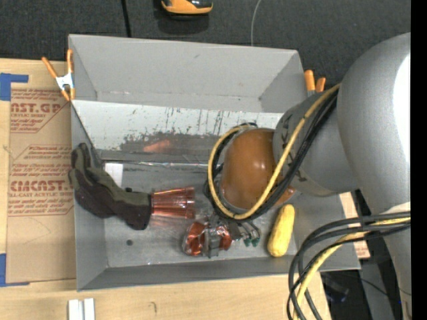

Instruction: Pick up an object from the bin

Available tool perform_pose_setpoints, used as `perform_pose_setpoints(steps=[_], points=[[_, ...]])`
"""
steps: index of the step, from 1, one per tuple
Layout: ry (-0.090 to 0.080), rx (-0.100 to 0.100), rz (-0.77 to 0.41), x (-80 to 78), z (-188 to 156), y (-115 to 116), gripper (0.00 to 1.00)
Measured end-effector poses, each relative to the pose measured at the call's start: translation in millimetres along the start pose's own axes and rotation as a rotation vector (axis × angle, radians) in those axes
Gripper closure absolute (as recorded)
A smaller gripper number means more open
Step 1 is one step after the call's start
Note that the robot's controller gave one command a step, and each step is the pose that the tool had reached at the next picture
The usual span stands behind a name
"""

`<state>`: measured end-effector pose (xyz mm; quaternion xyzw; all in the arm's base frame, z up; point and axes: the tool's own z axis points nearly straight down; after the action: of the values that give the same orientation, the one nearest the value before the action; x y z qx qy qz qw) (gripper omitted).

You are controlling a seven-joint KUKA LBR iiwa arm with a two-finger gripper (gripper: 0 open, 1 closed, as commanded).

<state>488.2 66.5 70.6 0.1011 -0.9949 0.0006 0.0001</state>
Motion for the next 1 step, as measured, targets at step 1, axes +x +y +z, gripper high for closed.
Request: perform_pose_setpoints(steps=[1], points=[[0.004,0.000,0.000,1.3,-3.4,0.1,1.00]])
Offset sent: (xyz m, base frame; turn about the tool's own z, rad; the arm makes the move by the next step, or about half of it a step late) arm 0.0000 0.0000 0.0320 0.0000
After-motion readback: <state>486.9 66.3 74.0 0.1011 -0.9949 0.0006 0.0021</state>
